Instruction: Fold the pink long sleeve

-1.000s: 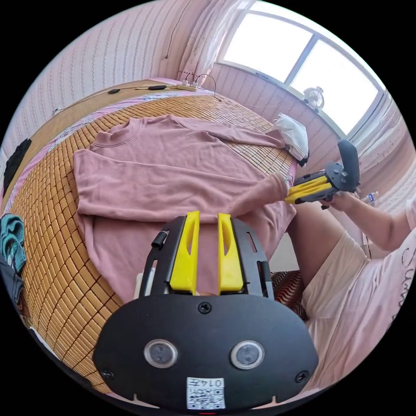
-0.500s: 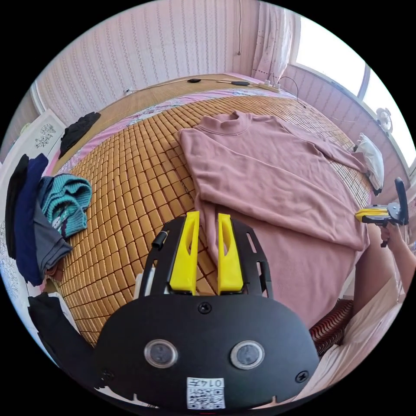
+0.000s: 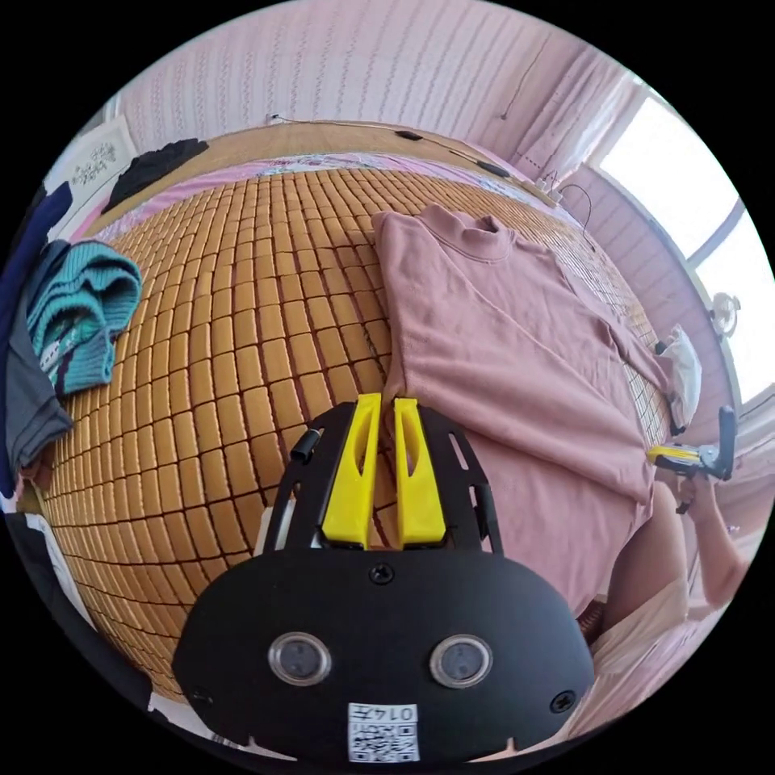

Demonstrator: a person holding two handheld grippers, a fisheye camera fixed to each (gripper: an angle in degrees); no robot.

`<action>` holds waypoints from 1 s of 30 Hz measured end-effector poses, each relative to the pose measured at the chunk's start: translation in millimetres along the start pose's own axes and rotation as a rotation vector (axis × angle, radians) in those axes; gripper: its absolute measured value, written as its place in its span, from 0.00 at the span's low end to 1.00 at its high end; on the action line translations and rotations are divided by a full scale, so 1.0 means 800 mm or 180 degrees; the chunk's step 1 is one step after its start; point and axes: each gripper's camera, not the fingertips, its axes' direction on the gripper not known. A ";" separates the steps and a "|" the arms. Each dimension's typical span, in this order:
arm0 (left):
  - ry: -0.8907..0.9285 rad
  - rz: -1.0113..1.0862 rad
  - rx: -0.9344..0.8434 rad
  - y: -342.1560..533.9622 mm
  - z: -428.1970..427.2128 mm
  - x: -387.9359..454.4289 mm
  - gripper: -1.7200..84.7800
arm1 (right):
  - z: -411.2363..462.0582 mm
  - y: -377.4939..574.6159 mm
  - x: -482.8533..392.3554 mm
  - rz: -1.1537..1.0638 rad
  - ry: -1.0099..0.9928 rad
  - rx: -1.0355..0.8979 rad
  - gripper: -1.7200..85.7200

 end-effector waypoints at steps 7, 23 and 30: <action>0.0132 0.0953 0.0336 0.049 -0.021 0.148 0.08 | -0.052 0.024 0.016 0.0052 0.0010 0.0342 0.09; 0.0556 0.2460 -0.0499 0.125 0.137 0.443 0.03 | -0.076 0.066 0.075 0.0143 -0.0479 0.0336 0.05; 0.0626 0.2333 -0.0772 0.131 0.199 0.457 0.08 | -0.071 0.097 0.094 0.0288 -0.0424 0.0330 0.02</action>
